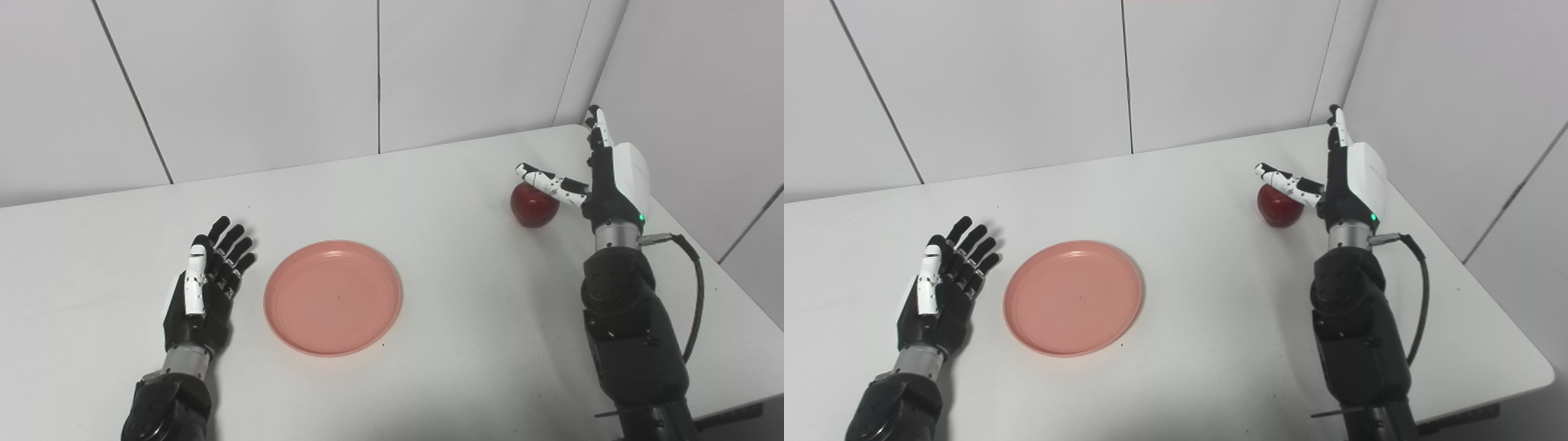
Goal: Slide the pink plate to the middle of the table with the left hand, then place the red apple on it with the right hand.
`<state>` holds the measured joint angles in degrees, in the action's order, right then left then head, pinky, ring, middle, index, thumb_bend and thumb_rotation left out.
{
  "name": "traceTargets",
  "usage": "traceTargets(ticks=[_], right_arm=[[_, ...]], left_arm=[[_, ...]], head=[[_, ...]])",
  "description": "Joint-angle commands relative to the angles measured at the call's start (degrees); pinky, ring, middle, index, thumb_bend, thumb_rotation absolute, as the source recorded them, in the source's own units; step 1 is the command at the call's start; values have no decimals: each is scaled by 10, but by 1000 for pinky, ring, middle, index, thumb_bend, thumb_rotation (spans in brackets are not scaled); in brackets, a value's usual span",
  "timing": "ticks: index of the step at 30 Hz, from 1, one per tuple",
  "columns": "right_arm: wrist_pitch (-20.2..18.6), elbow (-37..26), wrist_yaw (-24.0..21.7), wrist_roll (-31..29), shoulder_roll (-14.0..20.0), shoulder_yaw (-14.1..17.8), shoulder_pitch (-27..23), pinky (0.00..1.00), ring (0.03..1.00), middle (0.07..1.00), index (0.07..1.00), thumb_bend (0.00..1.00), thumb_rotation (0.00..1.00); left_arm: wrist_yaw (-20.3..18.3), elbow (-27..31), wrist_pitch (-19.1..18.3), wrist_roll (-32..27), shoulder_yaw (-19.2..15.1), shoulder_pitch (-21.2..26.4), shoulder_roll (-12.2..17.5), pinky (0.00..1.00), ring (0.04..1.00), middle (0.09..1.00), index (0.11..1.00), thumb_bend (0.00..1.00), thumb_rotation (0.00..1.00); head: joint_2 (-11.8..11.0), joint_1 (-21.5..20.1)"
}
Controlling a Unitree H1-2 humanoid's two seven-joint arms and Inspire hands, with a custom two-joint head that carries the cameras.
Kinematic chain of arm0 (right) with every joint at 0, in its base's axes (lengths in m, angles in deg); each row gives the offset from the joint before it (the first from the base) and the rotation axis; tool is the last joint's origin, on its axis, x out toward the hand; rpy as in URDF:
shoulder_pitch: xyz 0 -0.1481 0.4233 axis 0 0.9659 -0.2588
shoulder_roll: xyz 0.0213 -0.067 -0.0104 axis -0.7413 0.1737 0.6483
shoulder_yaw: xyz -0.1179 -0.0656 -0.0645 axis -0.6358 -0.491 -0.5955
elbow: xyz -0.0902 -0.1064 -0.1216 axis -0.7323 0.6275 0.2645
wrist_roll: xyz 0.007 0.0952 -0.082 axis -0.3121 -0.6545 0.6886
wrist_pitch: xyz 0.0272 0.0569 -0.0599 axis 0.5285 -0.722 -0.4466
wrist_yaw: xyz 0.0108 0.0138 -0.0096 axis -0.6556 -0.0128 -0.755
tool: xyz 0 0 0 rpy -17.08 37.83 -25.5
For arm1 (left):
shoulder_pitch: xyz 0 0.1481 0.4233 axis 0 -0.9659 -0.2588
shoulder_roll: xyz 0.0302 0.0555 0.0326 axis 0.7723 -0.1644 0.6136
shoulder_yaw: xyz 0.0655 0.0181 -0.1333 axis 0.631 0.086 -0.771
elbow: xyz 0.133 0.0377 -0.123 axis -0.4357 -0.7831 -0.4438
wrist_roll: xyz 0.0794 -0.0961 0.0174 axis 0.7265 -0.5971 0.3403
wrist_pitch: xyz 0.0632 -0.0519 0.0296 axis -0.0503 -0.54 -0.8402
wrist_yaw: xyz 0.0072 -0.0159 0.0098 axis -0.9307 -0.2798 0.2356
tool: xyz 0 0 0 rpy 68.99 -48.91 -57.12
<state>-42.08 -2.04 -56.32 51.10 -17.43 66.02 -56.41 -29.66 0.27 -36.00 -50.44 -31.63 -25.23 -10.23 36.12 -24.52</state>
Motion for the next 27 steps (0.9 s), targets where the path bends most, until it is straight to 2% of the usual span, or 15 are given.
traceTargets(ticks=[1,27], right_arm=[[25,-5,15,3,18,-5,-18,747,870,913,961,1000,511],[39,87,23,-37,37,-31,-32,778,888,932,963,1000,519]], left_arm=[[5,-6,-20,1,-1,-6,5,900,895,902,886,367,1000],[7,9,-31,4,3,-11,5,894,892,901,885,368,1000]], head=[[-1,0],[10,6]])
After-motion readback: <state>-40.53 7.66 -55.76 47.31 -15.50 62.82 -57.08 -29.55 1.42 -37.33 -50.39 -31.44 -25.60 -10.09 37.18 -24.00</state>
